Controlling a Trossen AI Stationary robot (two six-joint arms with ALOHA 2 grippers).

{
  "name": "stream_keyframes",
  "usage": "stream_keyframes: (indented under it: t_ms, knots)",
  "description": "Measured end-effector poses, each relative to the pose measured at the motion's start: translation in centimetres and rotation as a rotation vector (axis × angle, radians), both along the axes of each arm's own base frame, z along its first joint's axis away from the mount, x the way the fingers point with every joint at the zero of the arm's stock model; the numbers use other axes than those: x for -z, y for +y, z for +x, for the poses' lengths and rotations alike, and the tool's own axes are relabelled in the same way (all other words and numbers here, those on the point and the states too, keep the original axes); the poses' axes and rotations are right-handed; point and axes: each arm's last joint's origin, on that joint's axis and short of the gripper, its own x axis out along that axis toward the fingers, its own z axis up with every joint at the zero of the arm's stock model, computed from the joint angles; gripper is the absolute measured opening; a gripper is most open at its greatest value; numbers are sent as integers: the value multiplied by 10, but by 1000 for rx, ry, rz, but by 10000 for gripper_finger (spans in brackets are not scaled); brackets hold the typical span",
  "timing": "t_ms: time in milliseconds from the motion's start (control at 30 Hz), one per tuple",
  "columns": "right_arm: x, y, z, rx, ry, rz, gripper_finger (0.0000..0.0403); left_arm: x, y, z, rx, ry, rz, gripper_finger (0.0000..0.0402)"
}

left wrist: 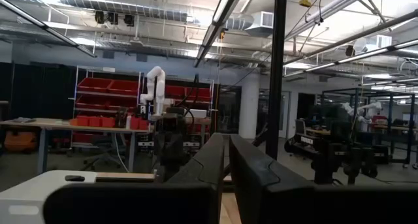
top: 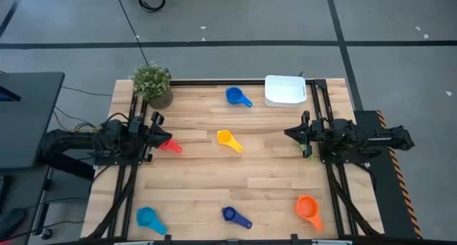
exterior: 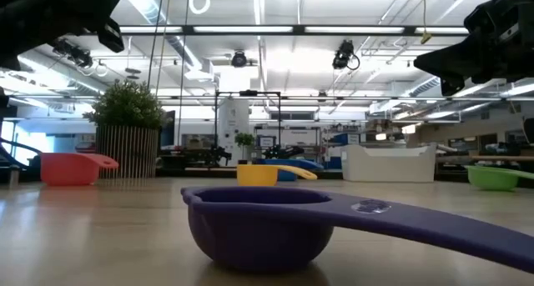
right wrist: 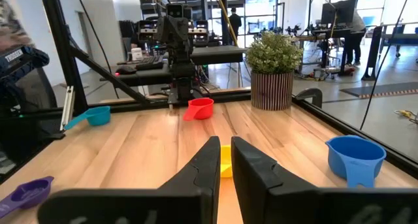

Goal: Nest measuring cups in basket

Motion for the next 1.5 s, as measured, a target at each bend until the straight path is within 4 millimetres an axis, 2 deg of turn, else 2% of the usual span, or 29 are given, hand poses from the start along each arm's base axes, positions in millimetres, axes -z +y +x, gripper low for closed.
stream_keyframes:
  t_ms: [1300,1433,1500]
  knots:
    - [0,0,0,0,0,0,45,-1,0,0,0,-9,-8,32]
    - [0,0,0,0,0,0,45,-3,3,0,-87,-1,-58,32]
    - [0,0,0,0,0,0,45,-13,5,1,-134,35,-89,31]
